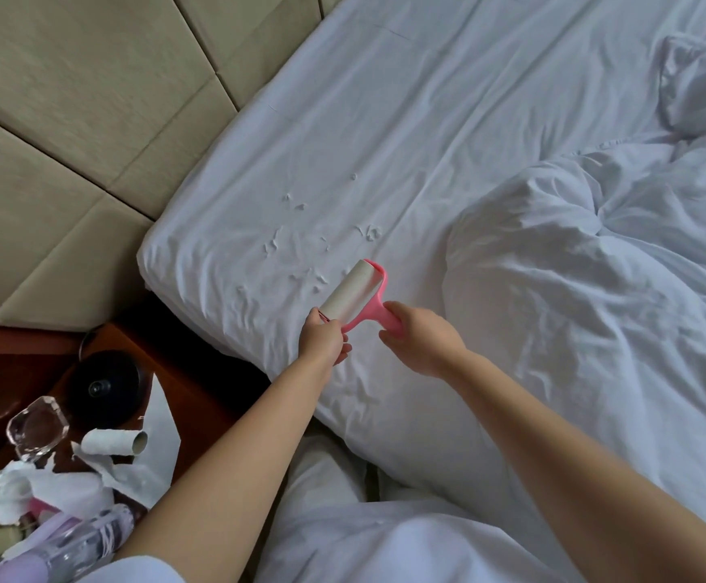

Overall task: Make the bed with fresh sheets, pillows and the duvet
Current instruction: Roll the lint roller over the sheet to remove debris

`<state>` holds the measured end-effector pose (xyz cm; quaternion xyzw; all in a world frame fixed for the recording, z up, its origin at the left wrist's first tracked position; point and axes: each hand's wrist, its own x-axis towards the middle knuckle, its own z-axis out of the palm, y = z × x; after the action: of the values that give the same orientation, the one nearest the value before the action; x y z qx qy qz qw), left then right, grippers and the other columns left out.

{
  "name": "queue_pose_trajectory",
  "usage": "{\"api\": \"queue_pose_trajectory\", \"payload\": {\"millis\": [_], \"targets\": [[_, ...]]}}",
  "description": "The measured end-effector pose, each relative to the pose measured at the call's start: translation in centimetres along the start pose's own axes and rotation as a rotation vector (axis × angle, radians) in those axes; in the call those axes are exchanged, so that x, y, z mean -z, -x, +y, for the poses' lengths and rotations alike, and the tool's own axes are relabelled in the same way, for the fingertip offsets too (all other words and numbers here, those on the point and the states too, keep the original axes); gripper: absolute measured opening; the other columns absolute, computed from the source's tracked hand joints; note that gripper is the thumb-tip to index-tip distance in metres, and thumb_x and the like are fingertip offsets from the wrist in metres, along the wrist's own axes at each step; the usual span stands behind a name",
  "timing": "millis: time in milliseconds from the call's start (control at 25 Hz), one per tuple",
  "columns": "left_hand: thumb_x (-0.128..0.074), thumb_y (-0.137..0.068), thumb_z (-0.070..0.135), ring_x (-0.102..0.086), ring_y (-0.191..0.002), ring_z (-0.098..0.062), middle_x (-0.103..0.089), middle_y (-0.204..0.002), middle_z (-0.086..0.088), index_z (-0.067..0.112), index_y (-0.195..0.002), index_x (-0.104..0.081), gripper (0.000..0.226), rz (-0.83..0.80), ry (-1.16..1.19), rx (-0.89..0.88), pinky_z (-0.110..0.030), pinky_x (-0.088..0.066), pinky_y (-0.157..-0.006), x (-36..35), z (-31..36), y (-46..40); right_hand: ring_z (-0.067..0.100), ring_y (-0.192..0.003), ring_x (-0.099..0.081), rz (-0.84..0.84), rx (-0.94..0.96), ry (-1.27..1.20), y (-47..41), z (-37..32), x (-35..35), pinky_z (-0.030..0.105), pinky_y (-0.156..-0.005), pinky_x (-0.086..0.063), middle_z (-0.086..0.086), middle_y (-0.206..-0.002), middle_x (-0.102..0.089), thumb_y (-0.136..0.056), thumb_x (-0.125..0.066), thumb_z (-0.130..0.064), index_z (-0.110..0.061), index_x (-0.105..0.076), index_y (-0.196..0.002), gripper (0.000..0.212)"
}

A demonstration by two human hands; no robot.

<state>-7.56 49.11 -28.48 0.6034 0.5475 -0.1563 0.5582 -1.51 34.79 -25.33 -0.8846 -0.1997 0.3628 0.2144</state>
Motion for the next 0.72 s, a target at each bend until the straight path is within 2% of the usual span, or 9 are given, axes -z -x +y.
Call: {"api": "queue_pose_trajectory", "payload": {"millis": [80,160,240,360,480,560,720], "targets": [[-0.037,-0.091,0.006,-0.053,-0.057,-0.014,-0.055,-0.079,-0.007,0.01,-0.128,-0.045,0.037,0.001,-0.006,0.026,-0.022,-0.045,-0.049,-0.4,-0.2,-2.0,0.025,-0.077,-0.048,-0.028,-0.001,-0.003,-1.3,0.5,-0.8,0.03,-0.06,-0.034,-0.002,-0.084,-0.051,-0.095,-0.046,-0.029,-0.023,-0.05,-0.117,0.023],[-0.035,-0.091,0.004,-0.05,-0.054,-0.015,-0.054,-0.083,-0.011,0.011,-0.102,-0.048,0.019,0.022,-0.025,0.041,-0.023,-0.044,-0.049,-0.7,0.0,-3.4,0.028,-0.08,-0.05,-0.029,-0.024,-0.001,-2.5,0.7,-1.5,0.03,-0.062,-0.034,0.003,-0.09,-0.054,-0.097,-0.043,-0.032,-0.028,-0.045,-0.127,0.031],[-0.032,-0.09,0.003,-0.049,-0.053,-0.016,-0.053,-0.085,-0.012,0.012,-0.091,-0.044,0.015,0.036,-0.04,0.059,-0.024,-0.043,-0.049,-0.8,0.0,-4.6,0.03,-0.083,-0.053,-0.025,-0.039,0.008,-3.5,0.8,-2.4,0.031,-0.062,-0.035,0.006,-0.094,-0.058,-0.097,-0.042,-0.032,-0.03,-0.042,-0.131,0.034],[-0.031,-0.091,0.003,-0.051,-0.054,-0.015,-0.053,-0.084,-0.011,0.011,-0.11,-0.05,0.028,0.045,-0.014,0.091,-0.023,-0.044,-0.049,-0.6,-0.3,-6.0,0.032,-0.084,-0.055,-0.017,-0.037,0.026,-4.8,0.6,-3.5,0.031,-0.061,-0.035,0.007,-0.099,-0.06,-0.097,-0.04,-0.032,-0.033,-0.04,-0.131,0.034],[-0.033,-0.092,0.005,-0.053,-0.057,-0.014,-0.056,-0.083,-0.008,0.015,-0.135,-0.044,0.045,0.019,0.013,0.13,-0.021,-0.045,-0.048,-0.2,-0.6,-7.3,0.032,-0.081,-0.055,-0.009,0.001,0.071,-5.9,0.4,-4.3,0.031,-0.059,-0.036,0.008,-0.095,-0.059,-0.098,-0.037,-0.032,-0.038,-0.035,-0.135,0.038],[-0.034,-0.092,0.007,-0.053,-0.056,-0.013,-0.056,-0.078,-0.007,0.015,-0.138,-0.043,0.048,0.007,0.021,0.143,-0.021,-0.045,-0.047,-0.1,-0.7,-8.1,0.032,-0.076,-0.055,0.007,0.017,0.118,-6.7,0.4,-4.6,0.031,-0.057,-0.036,0.007,-0.089,-0.056,-0.098,-0.036,-0.032,-0.038,-0.035,-0.135,0.037],[-0.032,-0.092,0.004,-0.051,-0.052,-0.013,-0.056,-0.078,-0.008,0.011,-0.126,-0.052,0.04,0.005,0.011,0.129,-0.02,-0.045,-0.046,-0.6,-0.5,-9.5,0.032,-0.07,-0.05,0.014,-0.016,0.196,-8.3,0.3,-4.7,0.03,-0.057,-0.037,0.006,-0.083,-0.05,-0.098,-0.035,-0.03,-0.034,-0.037,-0.134,0.036]]}}
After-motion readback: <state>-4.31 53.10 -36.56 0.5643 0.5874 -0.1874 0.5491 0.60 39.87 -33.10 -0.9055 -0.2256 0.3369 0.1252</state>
